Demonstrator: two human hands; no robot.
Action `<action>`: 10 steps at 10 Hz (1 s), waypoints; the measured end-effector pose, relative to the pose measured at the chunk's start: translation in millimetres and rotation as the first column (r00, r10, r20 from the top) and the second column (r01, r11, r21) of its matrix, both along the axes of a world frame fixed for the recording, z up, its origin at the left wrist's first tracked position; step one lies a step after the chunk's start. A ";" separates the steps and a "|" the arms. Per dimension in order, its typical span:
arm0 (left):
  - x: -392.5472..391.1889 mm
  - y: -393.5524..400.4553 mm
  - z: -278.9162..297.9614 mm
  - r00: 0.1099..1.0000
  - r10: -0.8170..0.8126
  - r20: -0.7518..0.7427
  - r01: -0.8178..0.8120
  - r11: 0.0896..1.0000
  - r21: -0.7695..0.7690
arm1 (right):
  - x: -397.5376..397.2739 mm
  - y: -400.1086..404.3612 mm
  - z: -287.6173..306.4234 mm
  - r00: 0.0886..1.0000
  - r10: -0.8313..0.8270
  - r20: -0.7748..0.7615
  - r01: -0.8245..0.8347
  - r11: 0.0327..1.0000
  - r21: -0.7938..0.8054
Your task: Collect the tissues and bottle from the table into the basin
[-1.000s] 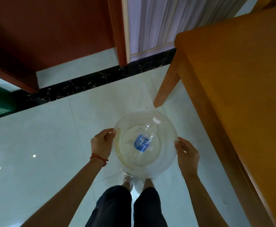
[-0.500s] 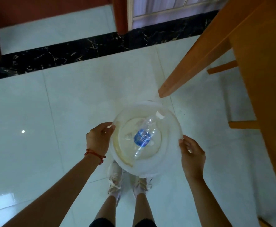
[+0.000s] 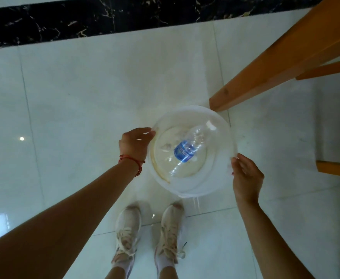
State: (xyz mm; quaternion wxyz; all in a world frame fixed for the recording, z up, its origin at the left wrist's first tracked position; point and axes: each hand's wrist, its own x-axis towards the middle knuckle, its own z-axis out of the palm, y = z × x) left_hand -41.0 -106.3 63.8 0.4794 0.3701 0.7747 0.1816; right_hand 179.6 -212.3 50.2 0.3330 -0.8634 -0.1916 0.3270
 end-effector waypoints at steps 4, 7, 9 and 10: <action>6.5 32.1 -60.9 0.999 -0.001 0.037 0.003 0.999 -0.051 | 2.6 18.3 -58.7 0.997 -0.063 -0.047 0.064 0.998 0.022; -0.2 30.7 -78.3 0.994 -0.007 0.109 0.018 0.995 -0.101 | 0.7 20.4 -72.0 0.995 -0.099 -0.010 0.098 0.995 -0.032; -11.6 16.0 -45.9 0.986 -0.163 -0.034 0.162 0.986 -0.040 | -20.9 18.4 -23.9 0.976 0.186 0.111 -0.174 0.979 -0.111; -18.8 10.1 -10.9 0.981 -0.188 -0.035 0.187 0.982 -0.039 | -33.8 16.8 9.7 0.969 0.234 0.082 -0.228 0.970 -0.083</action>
